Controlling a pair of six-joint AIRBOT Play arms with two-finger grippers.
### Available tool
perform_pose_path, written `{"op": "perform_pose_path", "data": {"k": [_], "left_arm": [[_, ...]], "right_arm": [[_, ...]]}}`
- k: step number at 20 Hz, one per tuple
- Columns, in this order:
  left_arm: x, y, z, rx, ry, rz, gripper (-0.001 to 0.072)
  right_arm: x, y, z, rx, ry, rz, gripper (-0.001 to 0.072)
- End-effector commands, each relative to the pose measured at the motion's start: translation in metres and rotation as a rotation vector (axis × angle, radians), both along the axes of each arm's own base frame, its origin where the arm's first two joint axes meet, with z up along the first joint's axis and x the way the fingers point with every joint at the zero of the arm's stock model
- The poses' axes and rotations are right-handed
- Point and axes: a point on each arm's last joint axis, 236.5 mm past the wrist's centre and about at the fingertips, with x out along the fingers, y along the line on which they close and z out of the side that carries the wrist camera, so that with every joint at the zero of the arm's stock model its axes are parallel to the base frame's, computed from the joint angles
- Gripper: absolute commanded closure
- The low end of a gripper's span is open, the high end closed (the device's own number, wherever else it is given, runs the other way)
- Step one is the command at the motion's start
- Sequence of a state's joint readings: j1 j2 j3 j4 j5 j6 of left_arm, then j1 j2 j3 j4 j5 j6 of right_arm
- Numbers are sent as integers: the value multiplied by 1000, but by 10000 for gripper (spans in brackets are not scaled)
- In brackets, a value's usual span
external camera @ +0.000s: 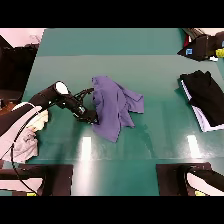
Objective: Fold the shirts.
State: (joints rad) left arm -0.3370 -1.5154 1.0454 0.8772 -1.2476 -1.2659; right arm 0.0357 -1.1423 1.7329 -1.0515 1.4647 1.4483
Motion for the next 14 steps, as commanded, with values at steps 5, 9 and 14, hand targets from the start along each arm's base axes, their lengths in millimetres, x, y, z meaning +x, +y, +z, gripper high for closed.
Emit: {"op": "perform_pose_path", "data": {"k": [5, 9, 14], "left_arm": [[4, 8, 30, 22, -54, -109, 683], [64, 57, 138, 64, -394, -28, 682], [90, 101, 244, 118, -737, 79, 682]], "right_arm": [[3, -9, -11, -44, 26, -19, 693], [7, -8, -71, -88, 248, 44, 347], [48, -4, -172, -107, 468, 110, 338]]}}
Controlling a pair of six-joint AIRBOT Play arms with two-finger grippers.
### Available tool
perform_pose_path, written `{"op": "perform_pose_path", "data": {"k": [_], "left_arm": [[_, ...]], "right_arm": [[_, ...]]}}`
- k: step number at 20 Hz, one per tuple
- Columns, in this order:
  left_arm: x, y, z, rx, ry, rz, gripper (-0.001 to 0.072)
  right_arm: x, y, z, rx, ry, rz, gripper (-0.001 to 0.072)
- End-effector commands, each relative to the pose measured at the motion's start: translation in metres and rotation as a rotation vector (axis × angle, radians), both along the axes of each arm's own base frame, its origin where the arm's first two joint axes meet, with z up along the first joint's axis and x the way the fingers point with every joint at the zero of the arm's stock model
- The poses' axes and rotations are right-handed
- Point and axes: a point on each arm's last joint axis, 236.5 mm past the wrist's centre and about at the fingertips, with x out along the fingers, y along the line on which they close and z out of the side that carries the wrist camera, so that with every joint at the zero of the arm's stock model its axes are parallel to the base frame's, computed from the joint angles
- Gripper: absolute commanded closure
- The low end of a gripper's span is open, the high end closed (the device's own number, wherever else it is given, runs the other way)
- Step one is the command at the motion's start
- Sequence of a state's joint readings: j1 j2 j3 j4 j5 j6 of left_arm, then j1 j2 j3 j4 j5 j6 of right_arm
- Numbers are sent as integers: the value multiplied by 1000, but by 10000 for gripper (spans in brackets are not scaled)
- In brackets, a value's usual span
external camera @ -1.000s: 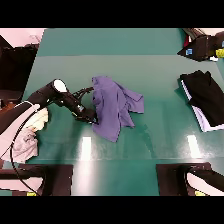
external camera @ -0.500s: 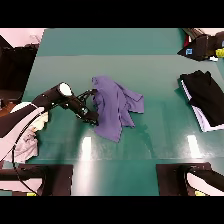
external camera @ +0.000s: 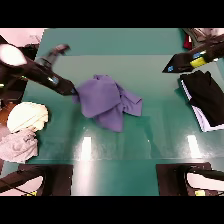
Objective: Fold the shirts.
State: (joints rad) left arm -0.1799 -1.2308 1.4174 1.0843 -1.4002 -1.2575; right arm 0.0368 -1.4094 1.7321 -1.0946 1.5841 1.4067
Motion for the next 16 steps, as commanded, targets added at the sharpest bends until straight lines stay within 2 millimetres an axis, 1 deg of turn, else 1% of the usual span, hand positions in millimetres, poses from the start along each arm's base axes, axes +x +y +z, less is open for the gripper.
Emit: {"op": "perform_pose_path", "data": {"k": [1, 2, 3, 6, 7, 8, 9, 11, 13, 16], "left_arm": [[9, 30, 57, 53, -190, 61, 682], [8, 31, 58, 55, -193, 61, 682], [7, 31, 56, 58, -184, 58, 682], [6, 31, 55, 59, -177, 58, 682], [6, 31, 55, 59, -178, 58, 682], [6, 31, 55, 59, -178, 58, 682], [6, 31, 55, 59, -178, 58, 682], [6, 31, 55, 59, -178, 58, 682], [6, 31, 55, 59, -178, 58, 682], [6, 31, 55, 59, -177, 57, 682]], "right_arm": [[17, 6, -74, -12, 170, 60, 330], [19, 10, -95, -15, 212, 83, 321], [20, 20, -114, 3, 252, 123, 321], [12, 61, -157, 89, 362, 218, 319], [7, 73, -171, 104, 404, 242, 304], [0, 85, -181, 119, 443, 266, 166], [-9, 98, -191, 134, 485, 294, 126], [-23, 121, -206, 143, 539, 340, 127], [-33, 138, -219, 124, 557, 374, 128], [-37, 157, -229, 106, 536, 396, 139]]}}
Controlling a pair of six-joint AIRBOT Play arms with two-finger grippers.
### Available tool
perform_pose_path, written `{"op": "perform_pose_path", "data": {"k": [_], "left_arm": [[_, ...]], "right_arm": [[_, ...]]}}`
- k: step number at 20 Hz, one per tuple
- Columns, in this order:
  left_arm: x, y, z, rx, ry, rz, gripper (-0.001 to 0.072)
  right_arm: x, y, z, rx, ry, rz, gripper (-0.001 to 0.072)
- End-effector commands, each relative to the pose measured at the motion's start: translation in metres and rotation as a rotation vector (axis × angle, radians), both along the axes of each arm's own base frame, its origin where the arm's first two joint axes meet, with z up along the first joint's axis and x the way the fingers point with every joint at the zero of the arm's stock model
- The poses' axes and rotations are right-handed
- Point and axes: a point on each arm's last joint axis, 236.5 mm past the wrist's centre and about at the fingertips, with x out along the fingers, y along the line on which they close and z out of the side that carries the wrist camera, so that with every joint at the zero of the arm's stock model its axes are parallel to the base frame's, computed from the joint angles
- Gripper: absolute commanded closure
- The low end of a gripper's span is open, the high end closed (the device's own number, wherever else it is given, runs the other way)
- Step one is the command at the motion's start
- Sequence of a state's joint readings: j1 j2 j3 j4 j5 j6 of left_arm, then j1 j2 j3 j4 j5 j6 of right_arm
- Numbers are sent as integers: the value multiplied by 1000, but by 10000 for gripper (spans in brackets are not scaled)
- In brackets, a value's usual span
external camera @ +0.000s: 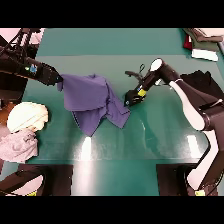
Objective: Fold the shirts.
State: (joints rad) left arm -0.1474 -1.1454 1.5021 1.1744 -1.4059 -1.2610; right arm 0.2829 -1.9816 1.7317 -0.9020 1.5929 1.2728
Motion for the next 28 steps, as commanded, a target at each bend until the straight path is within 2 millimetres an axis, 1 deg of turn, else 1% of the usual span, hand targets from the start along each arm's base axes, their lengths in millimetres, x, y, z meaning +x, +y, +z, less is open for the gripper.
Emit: {"op": "perform_pose_path", "data": {"k": [1, 2, 3, 4, 5, 6, 7, 8, 9, 10, 12, 13, 14, 16, 17, 18, 19, 21, 22, 24, 25, 26, 28], "left_arm": [[-1, 0, 0, 2, 0, -1, 682], [-2, 1, 0, 4, 5, -3, 682], [-3, 1, -1, 5, 8, -5, 682], [-3, 1, -1, 5, 8, -4, 682], [-2, 1, 0, 4, 7, -3, 682], [-1, 1, 2, 1, 1, 8, 682], [3, 5, 8, 0, -21, 36, 682], [7, 10, 20, 15, -64, 54, 682], [13, 21, 36, 46, -122, 86, 683], [17, 32, 55, 80, -181, 113, 682], [17, 53, 101, 141, -302, 159, 682], [14, 59, 123, 151, -356, 175, 682], [8, 61, 148, 141, -416, 185, 682], [-5, 62, 189, 107, -515, 198, 682], [-13, 61, 206, 77, -551, 210, 682], [-23, 61, 223, 49, -588, 221, 682], [-33, 60, 238, 27, -623, 222, 682], [-56, 53, 260, -26, -682, 195, 682], [-69, 48, 270, -55, -709, 178, 682], [-96, 39, 289, -115, -762, 142, 682], [-109, 35, 300, -148, -794, 126, 682], [-121, 31, 310, -181, -826, 111, 682], [-142, 19, 326, -250, -866, 64, 683]], "right_arm": [[-9, 27, -12, 7, -5, 36, 153], [-12, 30, -12, 7, -5, 45, 225], [-15, 31, -12, 6, 1, 55, 380], [-19, 32, -11, 5, 8, 66, 559], [-21, 32, -10, 6, 14, 72, 678], [-21, 31, -6, 6, 9, 76, 694], [-18, 28, 3, 17, -17, 77, 695], [-10, 25, 16, 29, -61, 62, 695], [3, 16, 36, 31, -132, 30, 695], [19, 2, 56, 16, -219, -9, 696], [52, -40, 111, -54, -400, -139, 696], [64, -65, 146, -84, -491, -202, 696], [73, -87, 186, -101, -589, -261, 696], [77, -116, 267, -88, -788, -339, 696], [73, -127, 311, -69, -893, -373, 696], [64, -136, 353, -50, -997, -403, 696], [54, -142, 390, -29, -1095, -433, 696], [26, -155, 456, 19, -1287, -512, 696], [9, -162, 483, 44, -1375, -557, 697], [-28, -179, 525, 71, -1521, -639, 697], [-46, -188, 542, 71, -1581, -672, 697], [-64, -197, 557, 62, -1637, -704, 698], [-93, -215, 580, 19, -1721, -758, 698]]}}
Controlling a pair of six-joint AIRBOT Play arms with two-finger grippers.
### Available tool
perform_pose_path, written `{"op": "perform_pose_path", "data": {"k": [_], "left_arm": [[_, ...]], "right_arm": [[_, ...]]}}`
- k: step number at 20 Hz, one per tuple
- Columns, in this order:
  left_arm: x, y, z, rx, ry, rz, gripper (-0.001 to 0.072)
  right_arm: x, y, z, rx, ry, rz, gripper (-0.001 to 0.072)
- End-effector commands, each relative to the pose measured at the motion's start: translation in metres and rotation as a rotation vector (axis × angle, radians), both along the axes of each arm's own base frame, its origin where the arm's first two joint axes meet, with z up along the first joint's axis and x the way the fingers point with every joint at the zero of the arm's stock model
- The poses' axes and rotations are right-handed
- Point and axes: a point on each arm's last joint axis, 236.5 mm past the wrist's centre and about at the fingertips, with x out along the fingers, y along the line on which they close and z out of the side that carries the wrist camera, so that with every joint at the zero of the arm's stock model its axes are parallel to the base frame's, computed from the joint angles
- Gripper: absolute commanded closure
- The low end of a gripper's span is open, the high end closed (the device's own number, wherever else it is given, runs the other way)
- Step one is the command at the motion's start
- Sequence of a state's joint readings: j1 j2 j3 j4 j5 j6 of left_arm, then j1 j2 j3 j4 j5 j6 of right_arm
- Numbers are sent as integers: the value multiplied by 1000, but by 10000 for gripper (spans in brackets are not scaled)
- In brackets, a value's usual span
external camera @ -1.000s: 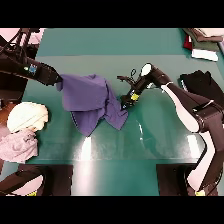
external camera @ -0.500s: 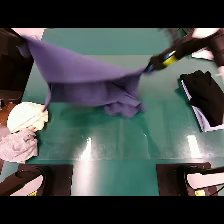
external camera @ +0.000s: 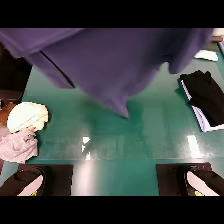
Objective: Fold the shirts.
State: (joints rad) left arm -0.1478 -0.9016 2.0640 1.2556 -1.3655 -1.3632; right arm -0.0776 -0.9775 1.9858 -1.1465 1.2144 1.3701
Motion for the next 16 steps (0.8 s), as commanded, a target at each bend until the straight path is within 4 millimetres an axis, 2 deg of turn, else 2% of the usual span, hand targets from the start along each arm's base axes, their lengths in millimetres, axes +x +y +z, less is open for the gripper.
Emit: {"op": "perform_pose_path", "data": {"k": [1, 2, 4, 5, 7, 9, 11, 14, 15, 16], "left_arm": [[-40, -23, 29, -84, -81, -122, 683], [-44, -29, 28, -99, -70, -151, 683], [-33, -33, 17, -94, -21, -160, 683], [-21, -35, 4, -88, 22, -158, 683], [10, -40, -37, -66, 160, -158, 683], [45, -44, -108, -24, 379, -153, 683], [74, -46, -187, 22, 600, -147, 682], [101, -45, -320, 88, 916, -141, 682], [111, -42, -358, 105, 982, -123, 682], [124, -36, -388, 125, 1020, -86, 682]], "right_arm": [[-57, -30, 55, -10, -193, -136, 698], [-63, -37, 60, -25, -199, -171, 699], [-58, -47, 59, -44, -164, -200, 699], [-48, -51, 50, -51, -120, -198, 699], [-14, -49, 13, -46, 26, -145, 699], [31, -35, -50, -27, 220, -59, 699], [71, -11, -131, -26, 441, 27, 699], [116, 17, -251, -72, 742, 99, 698], [128, 23, -283, -77, 807, 112, 698], [142, 29, -311, -73, 854, 119, 697]]}}
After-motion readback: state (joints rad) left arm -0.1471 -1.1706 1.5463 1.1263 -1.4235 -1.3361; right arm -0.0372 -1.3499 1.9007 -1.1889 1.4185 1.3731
